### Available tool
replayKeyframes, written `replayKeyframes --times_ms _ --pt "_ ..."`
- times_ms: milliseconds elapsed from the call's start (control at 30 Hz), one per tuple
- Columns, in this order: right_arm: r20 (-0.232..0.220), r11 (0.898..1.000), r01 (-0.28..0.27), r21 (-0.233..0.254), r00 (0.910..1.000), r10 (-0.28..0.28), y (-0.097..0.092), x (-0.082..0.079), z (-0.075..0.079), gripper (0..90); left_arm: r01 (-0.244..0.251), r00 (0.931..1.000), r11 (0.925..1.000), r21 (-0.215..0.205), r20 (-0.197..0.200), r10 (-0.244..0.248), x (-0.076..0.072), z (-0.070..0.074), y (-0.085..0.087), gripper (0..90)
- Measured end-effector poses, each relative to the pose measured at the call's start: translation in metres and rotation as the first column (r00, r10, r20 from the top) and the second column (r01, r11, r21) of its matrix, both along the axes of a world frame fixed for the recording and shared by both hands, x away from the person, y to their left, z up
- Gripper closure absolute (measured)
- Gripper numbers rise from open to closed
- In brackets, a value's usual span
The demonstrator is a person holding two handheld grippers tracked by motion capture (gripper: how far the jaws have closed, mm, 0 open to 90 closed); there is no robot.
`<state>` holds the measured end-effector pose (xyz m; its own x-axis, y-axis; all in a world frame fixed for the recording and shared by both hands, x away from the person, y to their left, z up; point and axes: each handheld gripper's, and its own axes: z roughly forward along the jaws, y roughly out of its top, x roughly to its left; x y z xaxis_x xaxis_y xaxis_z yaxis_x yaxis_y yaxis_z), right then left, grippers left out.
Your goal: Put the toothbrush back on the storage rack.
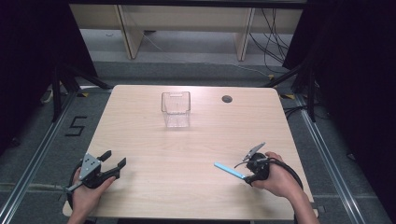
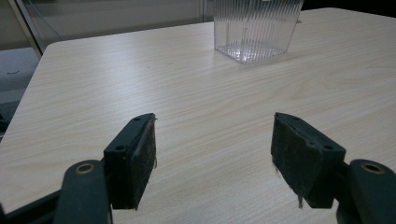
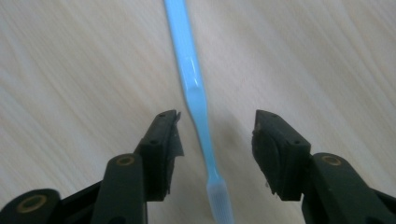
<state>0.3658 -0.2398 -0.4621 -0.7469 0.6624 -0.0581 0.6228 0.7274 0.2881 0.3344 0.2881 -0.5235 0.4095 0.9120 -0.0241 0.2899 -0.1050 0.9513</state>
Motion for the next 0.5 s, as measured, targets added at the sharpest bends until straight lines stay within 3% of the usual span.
replayKeyframes --times_ms 133,333,500 --pt "-0.020 0.999 -0.011 -0.035 0.9997 0.010 -0.0047 -0.0048 -0.0003 46.9 -0.003 1.0000 1.0000 0.004 -0.006 0.003 0.0008 0.0000 -0.0006 30.8" --pt "-0.054 0.998 -0.037 -0.044 0.9979 0.035 -0.0045 -0.0021 -0.0018 49.7 0.001 1.0000 1.0000 0.000 -0.006 -0.001 0.0011 -0.0001 -0.0002 30.6" --pt "-0.061 0.991 -0.101 -0.088 0.9935 0.096 0.0012 0.0034 0.0017 53.3 0.015 0.9999 0.9999 -0.004 -0.004 -0.015 0.0014 -0.0003 -0.0002 30.3"
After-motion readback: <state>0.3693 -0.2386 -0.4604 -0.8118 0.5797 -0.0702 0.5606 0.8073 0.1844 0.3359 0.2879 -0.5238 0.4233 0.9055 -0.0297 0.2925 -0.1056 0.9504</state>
